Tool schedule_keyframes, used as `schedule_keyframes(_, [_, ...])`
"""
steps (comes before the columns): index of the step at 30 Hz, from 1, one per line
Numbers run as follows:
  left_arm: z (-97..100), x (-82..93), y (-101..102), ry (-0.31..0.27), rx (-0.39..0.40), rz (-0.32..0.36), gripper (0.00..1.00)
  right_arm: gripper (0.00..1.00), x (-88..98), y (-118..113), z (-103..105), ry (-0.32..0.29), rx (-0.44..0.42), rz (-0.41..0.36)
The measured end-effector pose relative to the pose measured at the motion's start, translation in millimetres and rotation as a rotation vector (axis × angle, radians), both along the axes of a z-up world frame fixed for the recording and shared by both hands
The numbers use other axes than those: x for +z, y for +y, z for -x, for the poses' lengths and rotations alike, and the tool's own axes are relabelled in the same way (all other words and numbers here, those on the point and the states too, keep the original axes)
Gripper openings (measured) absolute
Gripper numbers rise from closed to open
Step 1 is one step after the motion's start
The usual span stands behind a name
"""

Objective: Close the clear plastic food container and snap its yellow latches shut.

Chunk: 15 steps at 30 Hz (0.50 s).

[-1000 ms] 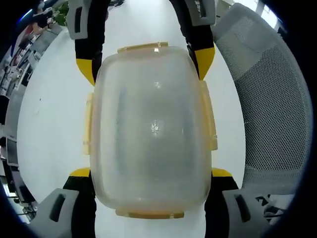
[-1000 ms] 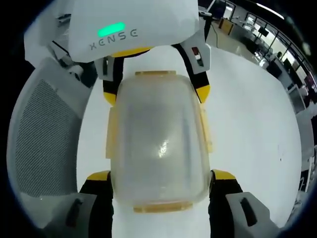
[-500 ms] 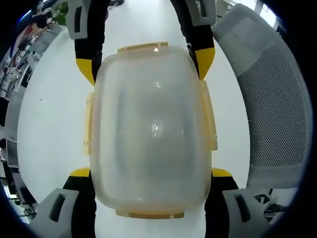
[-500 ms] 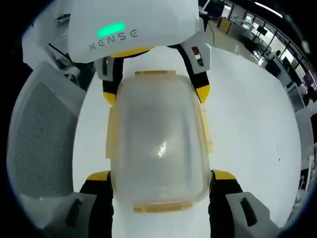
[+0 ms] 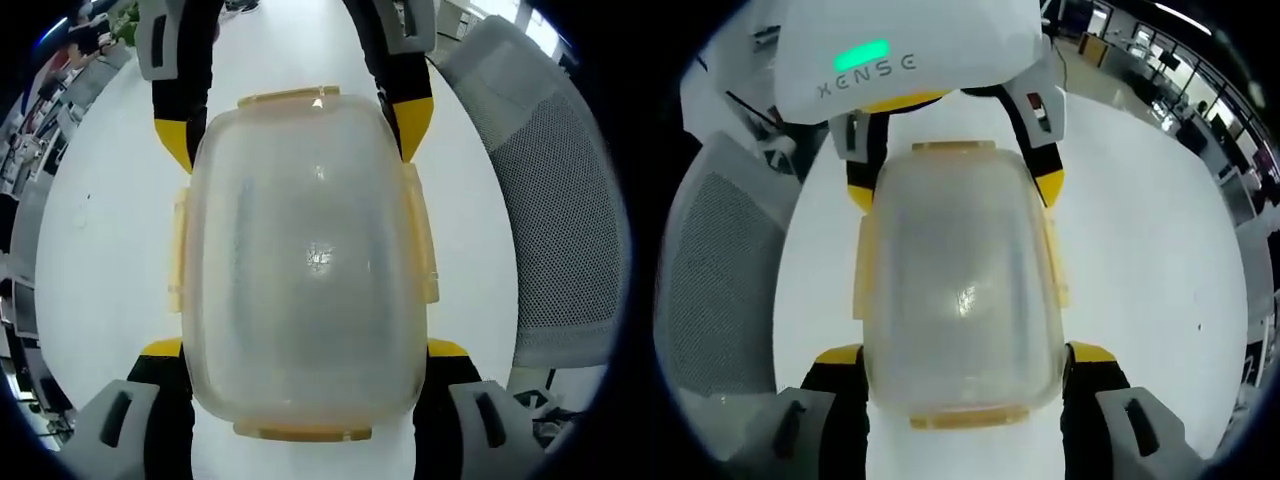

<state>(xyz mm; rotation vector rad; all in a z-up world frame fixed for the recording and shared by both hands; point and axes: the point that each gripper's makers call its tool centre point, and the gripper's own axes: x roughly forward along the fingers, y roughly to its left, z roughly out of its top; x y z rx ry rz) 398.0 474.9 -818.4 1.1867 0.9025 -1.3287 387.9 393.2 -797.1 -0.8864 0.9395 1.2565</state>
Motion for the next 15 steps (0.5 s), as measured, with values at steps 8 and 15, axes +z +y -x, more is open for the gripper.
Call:
schedule_keyframes(8, [-14.5,-0.5,-2,-0.004,-0.003,-0.025,0.93,0.79,-0.4,-3,-15,0.0,-0.003,-0.003])
schedule_keyframes(15, [-26.7,-0.3,-2,-0.003,-0.013,-0.019,0.93,0.79,-0.5,-3,-26,0.0,-0.013,-0.008])
